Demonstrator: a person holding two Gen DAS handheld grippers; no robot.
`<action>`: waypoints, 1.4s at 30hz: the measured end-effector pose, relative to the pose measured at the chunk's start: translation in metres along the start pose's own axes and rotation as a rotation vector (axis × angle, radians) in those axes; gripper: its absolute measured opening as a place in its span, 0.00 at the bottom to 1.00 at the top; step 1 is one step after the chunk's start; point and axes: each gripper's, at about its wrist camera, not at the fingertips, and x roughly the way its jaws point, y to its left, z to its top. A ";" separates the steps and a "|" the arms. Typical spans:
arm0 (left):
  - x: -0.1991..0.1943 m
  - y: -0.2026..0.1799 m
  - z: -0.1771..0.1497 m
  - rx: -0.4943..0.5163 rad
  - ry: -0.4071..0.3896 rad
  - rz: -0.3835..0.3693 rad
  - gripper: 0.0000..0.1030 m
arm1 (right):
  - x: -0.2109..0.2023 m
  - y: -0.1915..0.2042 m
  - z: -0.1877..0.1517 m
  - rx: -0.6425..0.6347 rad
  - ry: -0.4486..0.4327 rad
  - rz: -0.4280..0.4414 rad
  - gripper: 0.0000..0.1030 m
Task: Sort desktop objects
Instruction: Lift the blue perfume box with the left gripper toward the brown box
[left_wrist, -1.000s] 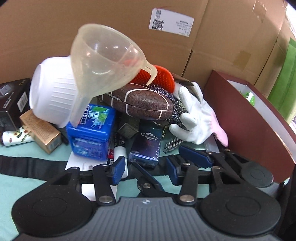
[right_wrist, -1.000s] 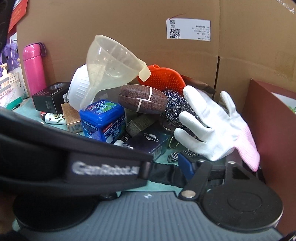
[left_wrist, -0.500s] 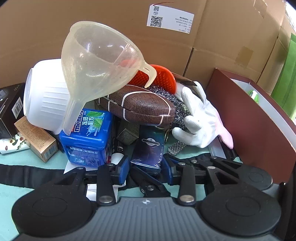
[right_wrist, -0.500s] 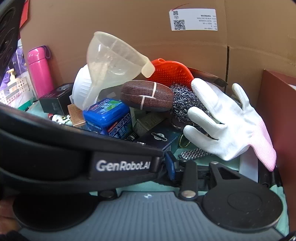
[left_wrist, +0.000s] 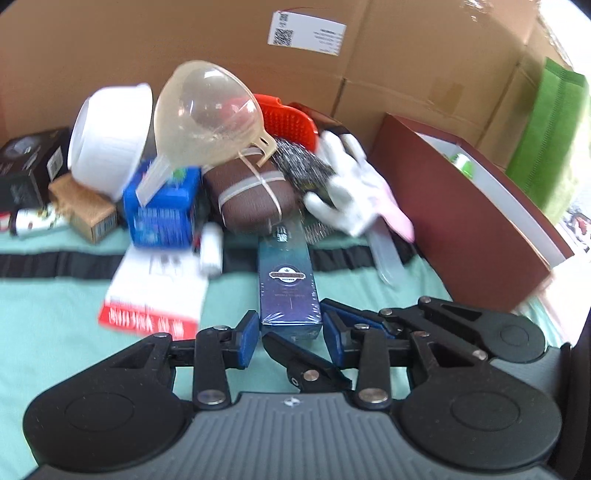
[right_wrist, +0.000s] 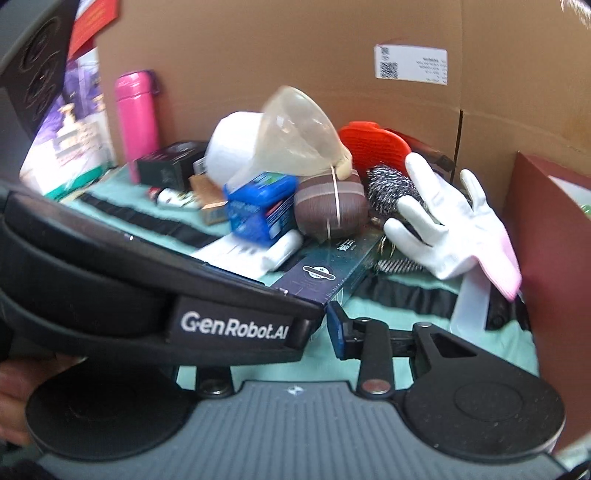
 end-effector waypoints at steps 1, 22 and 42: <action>-0.005 -0.002 -0.007 -0.001 0.006 -0.007 0.39 | -0.008 0.004 -0.005 -0.016 0.005 0.000 0.36; -0.045 -0.031 -0.041 0.078 -0.018 -0.067 0.60 | -0.085 0.021 -0.054 -0.035 0.036 -0.018 0.62; -0.010 -0.029 -0.034 0.091 0.078 -0.097 0.44 | -0.052 -0.003 -0.053 0.038 0.032 0.087 0.65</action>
